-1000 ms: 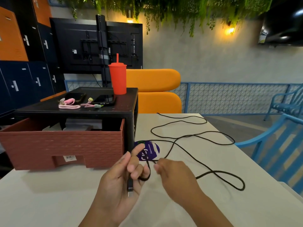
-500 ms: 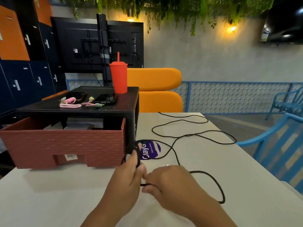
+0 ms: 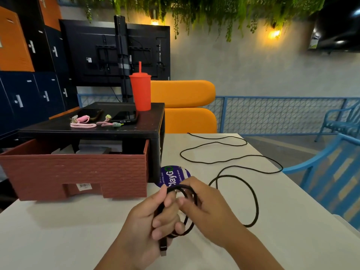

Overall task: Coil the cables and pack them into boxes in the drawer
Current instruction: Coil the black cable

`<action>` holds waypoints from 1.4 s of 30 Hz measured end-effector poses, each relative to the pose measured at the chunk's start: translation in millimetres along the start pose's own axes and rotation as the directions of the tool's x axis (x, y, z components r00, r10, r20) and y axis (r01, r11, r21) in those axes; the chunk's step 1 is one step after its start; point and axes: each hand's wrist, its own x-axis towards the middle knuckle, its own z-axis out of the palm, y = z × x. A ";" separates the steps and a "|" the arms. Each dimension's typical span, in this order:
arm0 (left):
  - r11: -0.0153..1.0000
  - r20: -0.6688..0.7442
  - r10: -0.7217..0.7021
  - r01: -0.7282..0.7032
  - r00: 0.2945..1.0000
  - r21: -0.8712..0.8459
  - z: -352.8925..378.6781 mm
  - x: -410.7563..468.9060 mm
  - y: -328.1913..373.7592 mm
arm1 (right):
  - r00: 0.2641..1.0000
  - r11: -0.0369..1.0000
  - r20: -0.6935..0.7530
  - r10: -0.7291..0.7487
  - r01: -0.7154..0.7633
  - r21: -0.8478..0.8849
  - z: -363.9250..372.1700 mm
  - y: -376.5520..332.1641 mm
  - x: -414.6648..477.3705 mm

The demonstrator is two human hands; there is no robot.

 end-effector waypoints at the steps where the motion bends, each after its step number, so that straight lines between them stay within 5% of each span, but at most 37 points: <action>1: 0.998 0.076 -0.010 0.014 0.997 -0.057 -3.3 1.5 1.0 | 0.999 1.000 0.020 0.029 -0.029 0.002 1.0 -1.5 -0.2; 3: 0.990 0.189 0.000 0.026 0.982 -0.137 -2.9 2.9 3.1 | 0.996 0.997 0.055 0.077 -0.076 -0.005 2.7 -3.1 -0.9; 8: 0.998 -0.028 0.004 -0.006 1.000 -0.056 1.2 1.1 3.3 | 0.986 0.989 0.131 0.106 -0.091 -0.120 7.9 -3.3 -0.1; 18: 0.990 0.087 -0.017 0.004 0.996 0.144 -4.2 -5.4 2.7 | 0.998 0.974 -0.014 0.069 -0.070 -0.213 6.0 4.1 1.3; 22: 0.991 0.314 0.044 -0.003 0.948 -0.131 -8.7 4.0 4.4 | 0.991 0.997 -0.131 0.008 -0.018 -0.079 -1.6 21.6 0.0; 24: 0.980 0.186 0.117 -0.083 0.976 -0.179 -10.9 -4.0 10.0 | 0.978 0.998 -0.203 0.045 -0.054 -0.038 -6.5 35.2 -0.7; 28: 0.952 0.269 0.249 -0.184 0.931 -0.243 -24.1 -5.3 18.1 | 0.966 0.990 -0.220 0.137 -0.132 0.039 -3.9 47.3 -1.1; 32: 0.924 0.187 0.341 -0.292 0.921 -0.247 -31.3 -7.3 24.1 | 0.945 0.926 -0.030 0.325 -0.312 0.215 14.0 40.6 -0.4; 36: 0.901 0.037 0.430 -0.426 0.902 -0.077 -21.2 -12.0 31.5 | 0.909 0.912 0.265 0.321 -0.372 0.173 41.1 29.0 -5.7; 42: 0.765 -0.099 0.575 -0.491 0.812 0.416 -4.8 3.1 12.0 | 0.937 0.982 0.303 0.172 -0.187 0.023 42.3 2.3 -6.0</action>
